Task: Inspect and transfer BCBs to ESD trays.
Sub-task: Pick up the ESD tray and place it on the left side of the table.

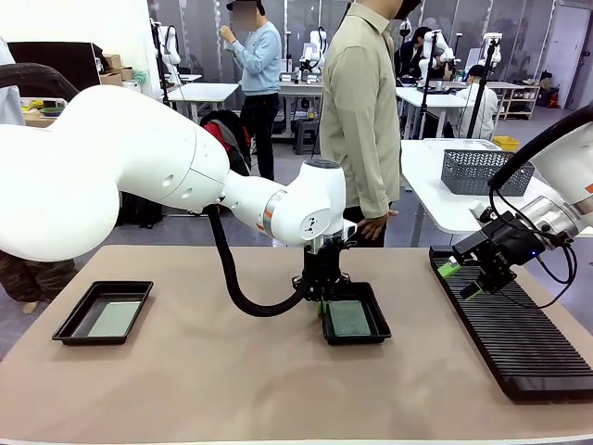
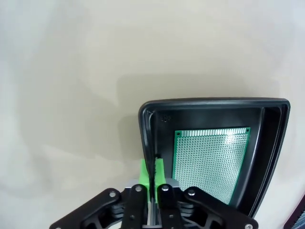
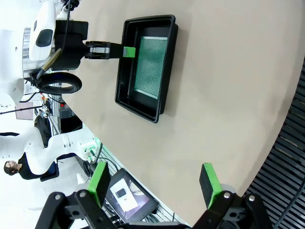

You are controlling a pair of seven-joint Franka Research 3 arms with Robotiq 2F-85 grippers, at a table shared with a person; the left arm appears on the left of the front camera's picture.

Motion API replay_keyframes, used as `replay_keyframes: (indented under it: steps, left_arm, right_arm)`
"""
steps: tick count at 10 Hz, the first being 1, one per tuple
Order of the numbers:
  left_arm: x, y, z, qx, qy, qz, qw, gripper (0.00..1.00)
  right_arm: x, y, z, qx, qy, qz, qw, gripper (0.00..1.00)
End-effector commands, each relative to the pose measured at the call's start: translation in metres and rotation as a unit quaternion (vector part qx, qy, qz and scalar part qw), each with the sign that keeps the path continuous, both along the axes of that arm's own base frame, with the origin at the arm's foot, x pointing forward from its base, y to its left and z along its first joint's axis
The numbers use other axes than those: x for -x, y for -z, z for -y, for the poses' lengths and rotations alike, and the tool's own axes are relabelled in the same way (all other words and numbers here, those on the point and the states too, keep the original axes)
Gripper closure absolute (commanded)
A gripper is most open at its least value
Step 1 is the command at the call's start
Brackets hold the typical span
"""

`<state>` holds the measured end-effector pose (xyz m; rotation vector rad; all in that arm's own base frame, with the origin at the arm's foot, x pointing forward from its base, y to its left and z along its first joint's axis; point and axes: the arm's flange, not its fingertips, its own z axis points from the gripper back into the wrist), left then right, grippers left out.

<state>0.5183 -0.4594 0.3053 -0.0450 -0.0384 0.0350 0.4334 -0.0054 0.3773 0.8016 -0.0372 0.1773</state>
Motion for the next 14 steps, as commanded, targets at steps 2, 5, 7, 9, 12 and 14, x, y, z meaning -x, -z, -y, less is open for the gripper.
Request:
replay_keyframes:
  steps: [2, 5, 7, 9, 12, 14]
  left_arm:
    - [0.003, -0.001, -0.003, 0.004, -0.004, 0.002, 1.0, 1.0]
    - [-0.002, -0.005, -0.006, 0.0, -0.026, -0.018, 1.0, 1.0]
    - [0.0, 0.0, 0.0, 0.001, 0.0, 0.0, 1.0, 1.0]
    - [0.0, 0.0, 0.0, 0.001, 0.0, 0.0, 1.0, 1.0]
    - [0.0, -0.003, -0.023, 0.036, 0.018, 0.015, 0.999, 0.97]
    - [-0.003, -0.005, -0.041, 0.074, 0.042, 0.019, 0.996, 0.97]
  right_arm:
    - [0.0, -0.002, 0.0, -0.001, 0.004, -0.001, 1.0, 0.0]
    - [0.0, -0.002, 0.0, -0.001, 0.004, -0.001, 1.0, 0.0]
    - [0.0, -0.002, 0.0, -0.001, 0.004, -0.001, 1.0, 0.0]
    - [0.0, -0.002, 0.0, -0.001, 0.004, -0.001, 1.0, 0.0]
    - [0.0, -0.002, 0.0, -0.001, 0.004, -0.001, 1.0, 0.0]
    - [0.0, -0.002, 0.0, -0.001, 0.004, -0.001, 1.0, 0.0]
